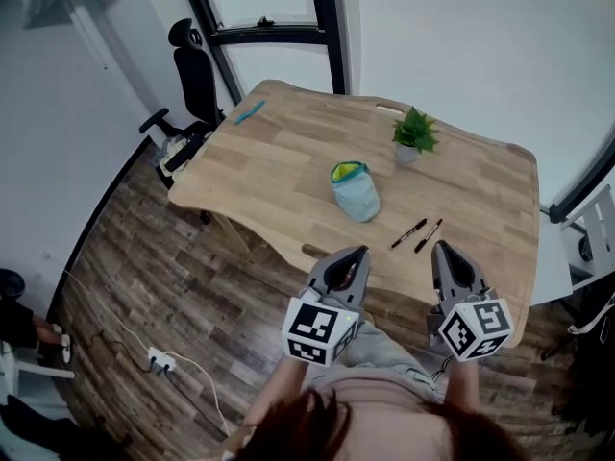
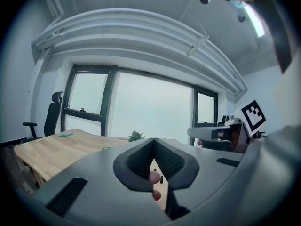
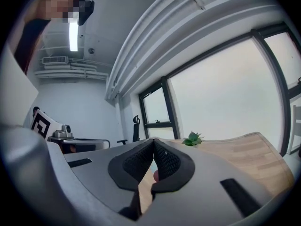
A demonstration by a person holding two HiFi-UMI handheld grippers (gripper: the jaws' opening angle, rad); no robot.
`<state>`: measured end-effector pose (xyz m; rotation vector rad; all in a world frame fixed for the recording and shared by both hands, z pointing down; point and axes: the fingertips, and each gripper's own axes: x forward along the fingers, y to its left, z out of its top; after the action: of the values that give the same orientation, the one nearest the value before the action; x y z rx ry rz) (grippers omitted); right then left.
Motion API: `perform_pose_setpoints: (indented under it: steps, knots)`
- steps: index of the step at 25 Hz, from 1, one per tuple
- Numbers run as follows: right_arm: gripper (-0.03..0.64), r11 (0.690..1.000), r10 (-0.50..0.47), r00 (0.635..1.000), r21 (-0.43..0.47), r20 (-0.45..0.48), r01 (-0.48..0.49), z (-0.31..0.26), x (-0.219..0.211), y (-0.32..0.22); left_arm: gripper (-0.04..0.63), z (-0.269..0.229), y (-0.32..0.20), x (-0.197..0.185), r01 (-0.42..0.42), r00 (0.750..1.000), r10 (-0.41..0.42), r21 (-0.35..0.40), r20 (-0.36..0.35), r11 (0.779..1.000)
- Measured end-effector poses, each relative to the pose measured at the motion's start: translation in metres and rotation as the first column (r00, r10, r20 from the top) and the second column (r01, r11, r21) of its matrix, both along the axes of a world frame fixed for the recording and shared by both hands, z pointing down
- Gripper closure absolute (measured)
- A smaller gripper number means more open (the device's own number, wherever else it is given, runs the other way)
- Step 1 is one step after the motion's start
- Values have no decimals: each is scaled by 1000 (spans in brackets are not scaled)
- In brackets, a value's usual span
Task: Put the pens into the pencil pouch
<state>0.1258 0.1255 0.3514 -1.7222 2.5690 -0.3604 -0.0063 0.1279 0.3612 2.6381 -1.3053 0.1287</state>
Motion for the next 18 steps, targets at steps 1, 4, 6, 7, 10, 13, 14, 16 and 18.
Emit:
perform_pose_setpoints:
  steps: [1,4,6,7,10,13,14,16,18]
  knots:
    - [617,1000,5,1000,-7,0,-5,1,2,-8,594,0,-8,1,2,1000,-2,1,2,1000]
    - [617,1000,16,1000,-26,-10,-17,5,8,-33,594,-1,-31,1,11,1000,-11,2,-1,1000]
    - [617,999,16,1000,-40,-21,-17,8,11,-49,594,1,-46,-1,23,1000,-23,-3,-2,1000]
    - [617,999,13,1000,-46,-27,-15,9,12,-56,594,2,-53,-1,30,1000,-30,-8,-1,1000]
    - [615,998,8,998,-62,-56,-11,12,19,-79,594,7,-74,-1,48,999,-48,-19,3,999]
    - [615,996,6,996,-93,-88,-14,18,27,-100,594,9,-93,-2,64,998,-64,-24,3,998]
    - [615,994,5,995,-106,-97,-15,22,30,-107,594,10,-99,-2,71,997,-71,-28,6,997]
    - [615,991,1,994,-136,-107,-15,30,35,-119,594,15,-111,-3,87,996,-86,-37,18,996]
    - [615,986,-5,993,-165,-115,-14,40,39,-130,594,19,-123,-5,103,995,-102,-48,23,994]
